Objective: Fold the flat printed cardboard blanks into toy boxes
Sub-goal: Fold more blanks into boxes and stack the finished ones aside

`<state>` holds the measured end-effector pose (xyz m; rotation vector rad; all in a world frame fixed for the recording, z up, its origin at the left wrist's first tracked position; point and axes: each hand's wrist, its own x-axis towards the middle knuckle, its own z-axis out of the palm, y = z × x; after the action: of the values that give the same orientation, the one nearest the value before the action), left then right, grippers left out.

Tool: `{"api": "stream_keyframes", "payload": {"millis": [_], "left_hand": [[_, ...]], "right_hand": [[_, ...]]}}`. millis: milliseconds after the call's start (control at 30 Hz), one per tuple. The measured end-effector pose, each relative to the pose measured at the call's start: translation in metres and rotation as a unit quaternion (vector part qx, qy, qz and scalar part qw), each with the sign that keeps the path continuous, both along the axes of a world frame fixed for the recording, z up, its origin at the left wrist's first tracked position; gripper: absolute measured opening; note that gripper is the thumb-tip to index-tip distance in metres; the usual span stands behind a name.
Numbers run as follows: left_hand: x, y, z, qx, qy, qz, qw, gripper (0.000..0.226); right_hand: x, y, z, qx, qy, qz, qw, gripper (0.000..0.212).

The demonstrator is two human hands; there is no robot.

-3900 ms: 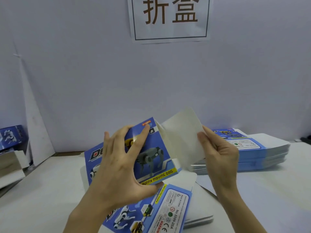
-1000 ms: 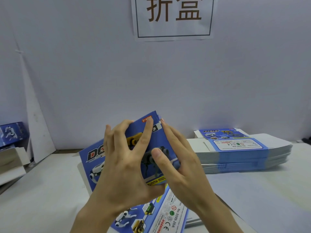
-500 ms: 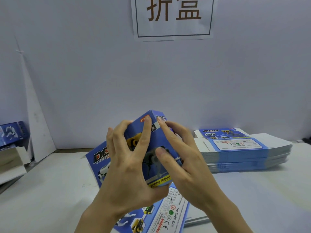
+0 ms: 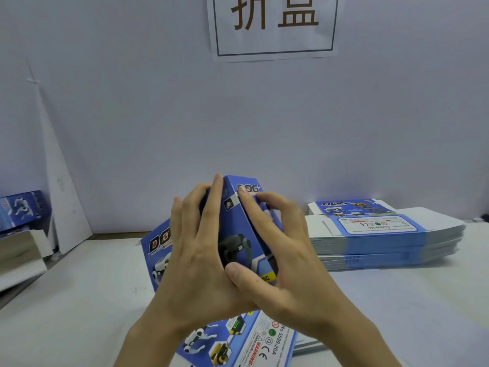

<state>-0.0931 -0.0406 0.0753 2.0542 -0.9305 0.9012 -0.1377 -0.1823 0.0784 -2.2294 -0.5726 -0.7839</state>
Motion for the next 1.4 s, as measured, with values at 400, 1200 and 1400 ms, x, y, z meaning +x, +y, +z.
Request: {"api": "stream_keyframes", "payload": {"millis": [400, 1200, 1400], "left_hand": [[0.001, 0.003, 0.000, -0.023, -0.035, -0.013, 0.999, 0.114], [0.009, 0.019, 0.009, -0.161, 0.079, -0.108, 0.978, 0.125], [0.014, 0.036, 0.005, -0.180, 0.244, -0.239, 0.923, 0.136]], "right_hand": [[-0.002, 0.000, 0.002, -0.067, -0.026, -0.016, 0.997, 0.062], [-0.007, -0.036, 0.017, -0.004, -0.188, -0.021, 0.982, 0.088], [-0.022, -0.030, 0.025, 0.012, -0.158, 0.061, 0.986, 0.079]]}}
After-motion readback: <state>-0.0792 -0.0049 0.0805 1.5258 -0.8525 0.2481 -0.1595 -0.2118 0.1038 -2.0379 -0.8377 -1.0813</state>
